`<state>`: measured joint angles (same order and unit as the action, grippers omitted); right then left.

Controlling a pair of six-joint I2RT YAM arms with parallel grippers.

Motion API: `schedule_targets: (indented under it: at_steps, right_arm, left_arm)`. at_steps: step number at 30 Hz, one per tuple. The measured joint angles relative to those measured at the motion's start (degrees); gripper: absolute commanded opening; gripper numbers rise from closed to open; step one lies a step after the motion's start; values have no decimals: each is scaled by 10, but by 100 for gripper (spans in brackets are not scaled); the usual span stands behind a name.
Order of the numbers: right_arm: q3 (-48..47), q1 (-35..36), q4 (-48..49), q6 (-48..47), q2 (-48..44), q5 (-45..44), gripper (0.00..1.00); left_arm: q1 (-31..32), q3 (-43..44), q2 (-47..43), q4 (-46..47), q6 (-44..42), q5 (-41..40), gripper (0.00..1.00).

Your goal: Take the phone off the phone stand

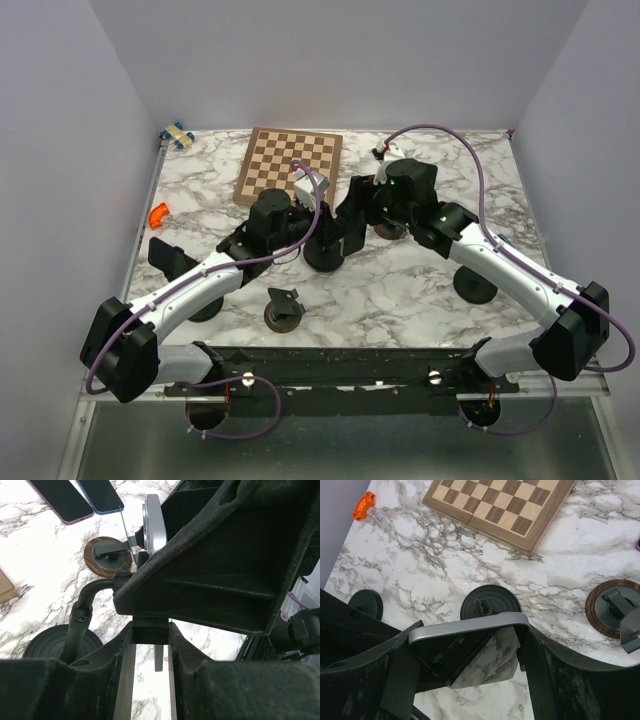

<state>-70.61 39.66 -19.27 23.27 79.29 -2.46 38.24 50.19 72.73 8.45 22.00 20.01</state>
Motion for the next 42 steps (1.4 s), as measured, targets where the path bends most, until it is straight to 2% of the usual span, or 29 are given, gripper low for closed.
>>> schedule_targets:
  at_steps: [4, 9, 15, 22, 37, 42]
  right_arm:
    - [17, -2, 29, -31, -4, 9, 1]
    - [50, -25, 74, -71, -16, 96, 1]
    - [52, -54, 81, -105, -16, 196, 1]
    - [52, -72, 82, -102, -17, 256, 1]
    - [52, -80, 101, 14, -34, 281, 1]
    - [50, -58, 132, 42, -48, 318, 1]
  left_arm:
    - [-7, -3, -3, 0, -2, 18, 0]
    - [-22, -23, -14, 18, -1, 49, 0]
    - [-28, -36, -21, 34, 11, 71, 0]
    - [-31, -38, -21, 44, 34, 94, 1]
    - [-33, -35, -54, 42, 49, 99, 50]
    - [-31, -35, -80, 54, 45, 97, 54]
